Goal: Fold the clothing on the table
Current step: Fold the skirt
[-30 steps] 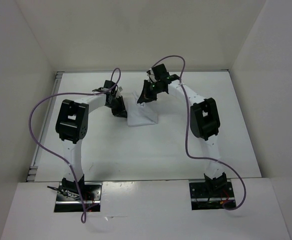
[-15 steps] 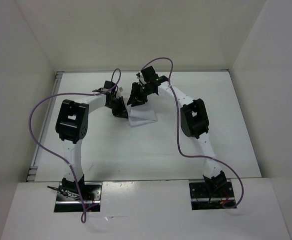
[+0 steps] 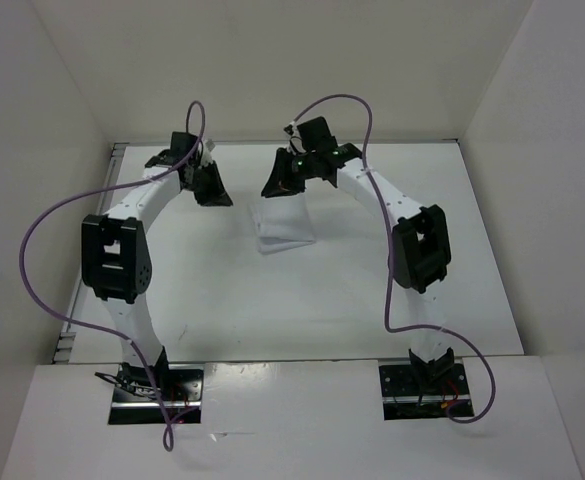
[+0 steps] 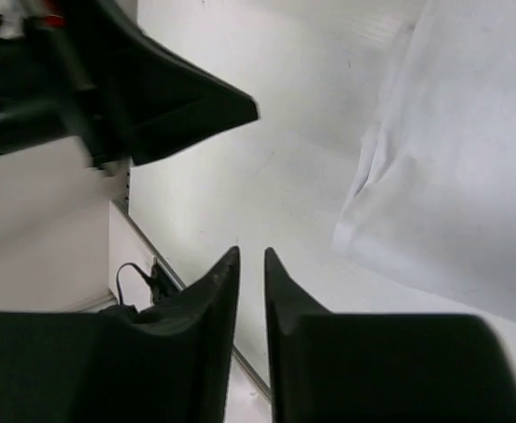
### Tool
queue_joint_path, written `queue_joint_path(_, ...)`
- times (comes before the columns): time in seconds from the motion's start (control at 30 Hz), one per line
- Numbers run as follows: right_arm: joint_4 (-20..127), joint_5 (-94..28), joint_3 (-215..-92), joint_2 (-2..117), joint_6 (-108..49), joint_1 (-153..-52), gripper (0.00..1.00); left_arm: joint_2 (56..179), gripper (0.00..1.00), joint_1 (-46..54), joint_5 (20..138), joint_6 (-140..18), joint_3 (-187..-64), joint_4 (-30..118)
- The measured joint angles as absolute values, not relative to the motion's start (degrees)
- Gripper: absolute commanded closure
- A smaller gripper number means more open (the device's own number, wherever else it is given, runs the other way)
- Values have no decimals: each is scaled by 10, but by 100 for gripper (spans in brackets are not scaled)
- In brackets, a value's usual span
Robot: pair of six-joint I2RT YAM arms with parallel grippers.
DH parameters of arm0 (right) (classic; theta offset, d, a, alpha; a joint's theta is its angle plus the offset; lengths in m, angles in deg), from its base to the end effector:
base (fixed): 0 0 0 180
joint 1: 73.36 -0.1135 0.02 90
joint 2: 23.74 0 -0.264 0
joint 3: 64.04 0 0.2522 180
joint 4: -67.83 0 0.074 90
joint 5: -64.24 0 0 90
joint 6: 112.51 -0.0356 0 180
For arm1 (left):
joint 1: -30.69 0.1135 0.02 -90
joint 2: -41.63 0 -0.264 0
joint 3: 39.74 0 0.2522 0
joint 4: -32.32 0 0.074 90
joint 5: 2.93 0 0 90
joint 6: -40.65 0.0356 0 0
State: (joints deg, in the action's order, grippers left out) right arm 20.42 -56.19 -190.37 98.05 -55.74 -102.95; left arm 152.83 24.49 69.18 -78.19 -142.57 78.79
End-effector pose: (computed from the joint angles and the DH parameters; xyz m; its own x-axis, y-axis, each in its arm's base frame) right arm 0.4148 0.2563 0.2866 -0.9051 0.0294 -0.4242 -0.3020 0.6580 0.6899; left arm 0.4234 -0.0570 0.2347 -0.8464 -0.3698 -0.3833 -0.1480 0.8546 -0.4978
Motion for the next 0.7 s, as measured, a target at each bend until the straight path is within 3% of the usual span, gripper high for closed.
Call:
queue_joint_path(0.07,228,-565,-1881,970,-561,-1023,87,1509,84,243,666,-777,-1458,786)
queue_joint_path(0.33,283,-589,-1872,1067,-574,-1012,93,1575,87,237,567,-780,-1596,763)
queue_joint_path(0.7,336,-624,-1711,1074,-591,-1033,93,1635,87,234,541,-782,-1589,756)
